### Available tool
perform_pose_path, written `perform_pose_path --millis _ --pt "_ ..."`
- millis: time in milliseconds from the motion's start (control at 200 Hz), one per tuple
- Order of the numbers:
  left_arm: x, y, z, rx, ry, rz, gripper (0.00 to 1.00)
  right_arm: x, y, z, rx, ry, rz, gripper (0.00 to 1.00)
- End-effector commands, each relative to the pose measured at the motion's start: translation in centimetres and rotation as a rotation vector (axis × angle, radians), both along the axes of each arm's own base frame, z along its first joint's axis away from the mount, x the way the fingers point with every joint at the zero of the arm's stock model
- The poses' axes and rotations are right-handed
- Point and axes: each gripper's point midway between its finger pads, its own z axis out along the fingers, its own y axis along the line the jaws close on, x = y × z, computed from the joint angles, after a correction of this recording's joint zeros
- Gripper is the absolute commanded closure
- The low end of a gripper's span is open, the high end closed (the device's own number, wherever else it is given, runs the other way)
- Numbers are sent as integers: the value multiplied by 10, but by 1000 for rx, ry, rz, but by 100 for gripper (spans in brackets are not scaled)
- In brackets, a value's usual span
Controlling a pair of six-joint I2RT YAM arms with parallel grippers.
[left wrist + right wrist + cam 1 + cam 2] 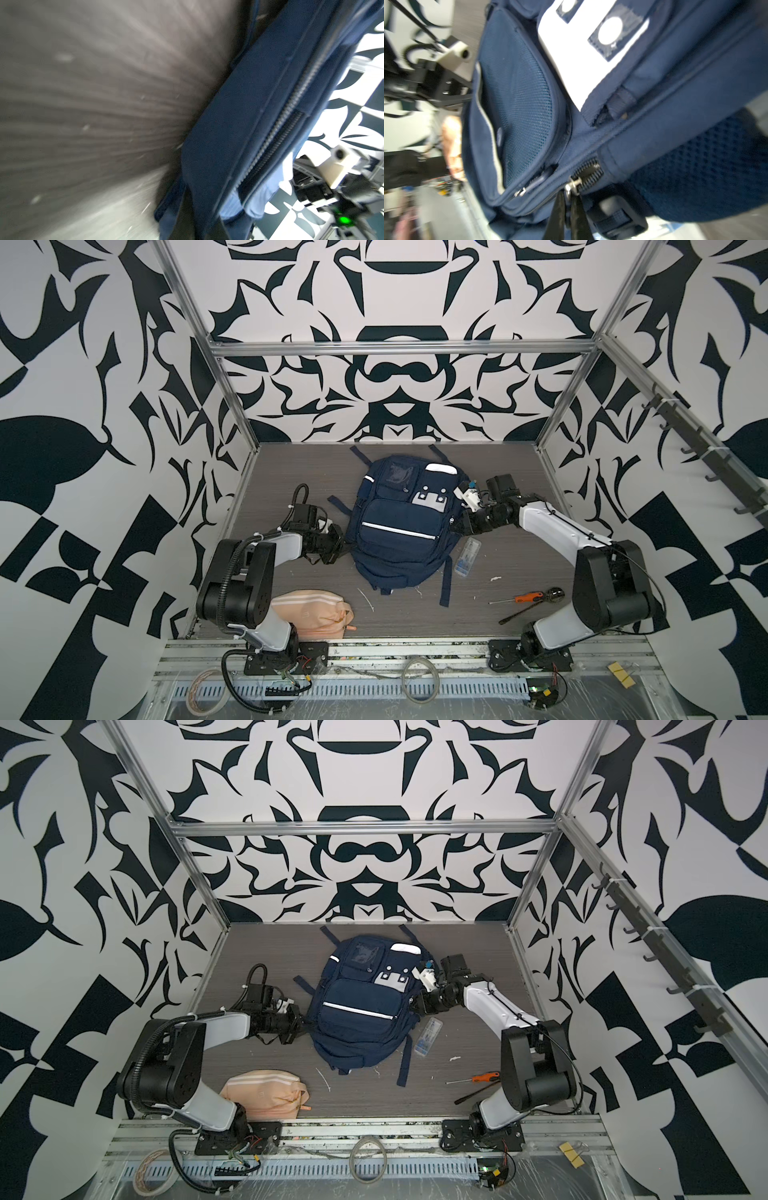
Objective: Pack the student bag
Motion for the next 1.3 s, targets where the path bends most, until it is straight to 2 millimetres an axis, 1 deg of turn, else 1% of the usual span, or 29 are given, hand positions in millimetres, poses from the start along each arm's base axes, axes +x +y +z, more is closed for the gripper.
perform_pose_path --millis 0,145,245,340,470,530,605,670,740,795,855,910,955,1040,1130,1200,1295 --pt "31 -4 27 -43 -142 62 100 -11 11 24 271 118 -60 100" --pt "30 -5 26 -28 -149 65 100 0 9 29 407 154 -228 100" --pt "29 -7 25 -29 -156 77 100 7 10 31 487 160 -287 100" --pt "34 -11 26 -58 -170 104 100 8 13 31 549 191 -300 100" --pt "48 -17 33 -117 -212 160 100 16 16 42 650 210 -333 100" --pt "56 -18 39 -152 -249 201 100 25 15 51 702 211 -361 100" --pt "65 -17 46 -209 -297 261 100 43 13 68 755 173 -398 100" --pt "69 -17 49 -257 -320 303 100 60 11 82 754 127 -426 100" --pt "71 -21 49 -302 -334 330 100 76 12 94 731 98 -417 100" --pt "72 -25 44 -334 -333 348 100 84 16 100 735 100 -383 100" --pt "73 -30 38 -357 -322 363 100 87 19 96 746 127 -369 100" --pt "75 -34 31 -360 -319 374 100 83 21 89 750 158 -362 100" --pt "77 -35 28 -355 -319 384 100 75 24 81 734 187 -350 100" --pt "81 -39 27 -339 -320 382 100 48 34 58 625 256 -290 100" --pt "84 -40 27 -299 -309 365 100 20 41 45 503 296 -199 100" --pt "87 -42 30 -274 -311 351 100 6 43 42 458 311 -135 100" --pt "94 -46 36 -275 -324 346 100 -6 46 47 473 323 -61 100"
